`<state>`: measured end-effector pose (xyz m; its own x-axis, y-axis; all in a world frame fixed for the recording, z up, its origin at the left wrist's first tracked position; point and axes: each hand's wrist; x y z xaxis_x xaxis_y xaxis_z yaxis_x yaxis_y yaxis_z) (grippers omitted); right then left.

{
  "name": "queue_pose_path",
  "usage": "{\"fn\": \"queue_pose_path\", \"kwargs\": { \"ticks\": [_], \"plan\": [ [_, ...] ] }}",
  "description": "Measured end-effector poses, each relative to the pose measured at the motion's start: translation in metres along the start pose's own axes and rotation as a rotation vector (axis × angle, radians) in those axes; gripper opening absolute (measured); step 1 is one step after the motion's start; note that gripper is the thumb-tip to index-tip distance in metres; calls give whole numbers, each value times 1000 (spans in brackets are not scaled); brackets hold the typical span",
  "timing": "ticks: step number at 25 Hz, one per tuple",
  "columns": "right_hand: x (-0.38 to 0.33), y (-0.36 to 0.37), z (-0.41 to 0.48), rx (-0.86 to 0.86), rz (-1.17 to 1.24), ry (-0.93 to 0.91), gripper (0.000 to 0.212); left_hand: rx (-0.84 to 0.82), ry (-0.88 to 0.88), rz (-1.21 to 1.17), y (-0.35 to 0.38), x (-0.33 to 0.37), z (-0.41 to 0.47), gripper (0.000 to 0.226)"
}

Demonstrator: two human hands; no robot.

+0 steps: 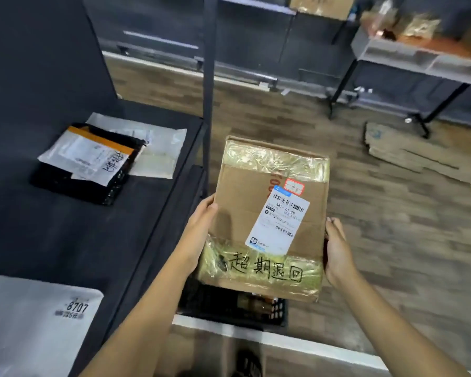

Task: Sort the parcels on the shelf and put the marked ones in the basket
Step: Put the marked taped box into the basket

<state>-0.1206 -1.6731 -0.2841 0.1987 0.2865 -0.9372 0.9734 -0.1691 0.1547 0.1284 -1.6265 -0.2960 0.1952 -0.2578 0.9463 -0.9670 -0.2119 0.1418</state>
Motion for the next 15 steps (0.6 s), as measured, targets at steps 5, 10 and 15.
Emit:
{"fn": "queue_pose_path", "kwargs": {
  "ticks": [5,10,15],
  "plan": [
    [90,-37,53,-24,-128,175,27,51,-156,-1,15,-96,42,37],
    [196,-57,105,-68,-179,262,33,82,-250,131,-5,-199,118,44],
    [286,-51,130,-122,-202,371,30,118,-276,81,-46,-294,142,48]
  ]
}}
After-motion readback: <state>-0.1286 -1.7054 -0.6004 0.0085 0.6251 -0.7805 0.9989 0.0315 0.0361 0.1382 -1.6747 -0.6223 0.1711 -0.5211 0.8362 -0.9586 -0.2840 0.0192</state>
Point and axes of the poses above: each hand's wrist, its own z-axis towards the middle knuckle, its own y-axis out of the palm, x = y × z, and after that the axes turned 1 degree about -x, right-handed
